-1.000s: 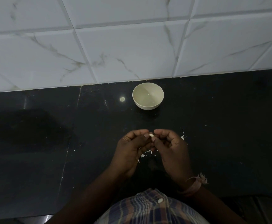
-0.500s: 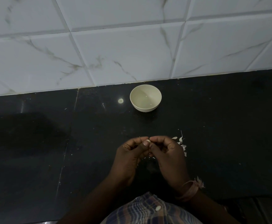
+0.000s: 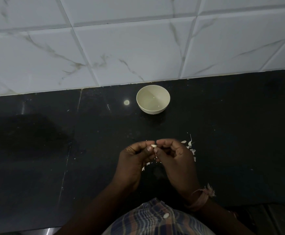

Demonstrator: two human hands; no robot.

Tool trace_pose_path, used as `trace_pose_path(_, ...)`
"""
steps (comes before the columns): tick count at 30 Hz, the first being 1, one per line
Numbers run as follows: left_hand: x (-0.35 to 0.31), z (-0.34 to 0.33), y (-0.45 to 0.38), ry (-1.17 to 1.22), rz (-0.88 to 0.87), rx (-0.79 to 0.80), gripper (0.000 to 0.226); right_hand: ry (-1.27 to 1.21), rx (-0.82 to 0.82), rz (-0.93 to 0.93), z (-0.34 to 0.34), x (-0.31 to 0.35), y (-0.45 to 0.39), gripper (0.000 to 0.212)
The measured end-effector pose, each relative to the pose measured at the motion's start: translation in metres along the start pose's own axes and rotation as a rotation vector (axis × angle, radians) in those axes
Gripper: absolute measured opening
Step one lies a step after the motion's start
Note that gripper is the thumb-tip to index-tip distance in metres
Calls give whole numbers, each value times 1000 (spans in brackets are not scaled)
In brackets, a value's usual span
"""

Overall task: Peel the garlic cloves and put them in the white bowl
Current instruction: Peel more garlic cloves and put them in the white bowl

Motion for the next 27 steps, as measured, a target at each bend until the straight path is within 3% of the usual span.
trace_pose_path(13, 6, -6, -1, 116, 76, 46, 28, 135, 4, -1, -2, 10, -1, 10)
trace_pose_path(27, 6, -6, -2, 50, 81, 80, 37, 560, 82, 186, -1, 31, -10, 4)
Point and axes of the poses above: each hand's wrist, its own y-axis away from the middle knuckle, its own z-axis out of the back of the hand, x = y × z, the point moved 9 cm from there along -y, towards the middle knuckle, and after that the axes turned 9 degrees about -z, right-handed, at the moved point
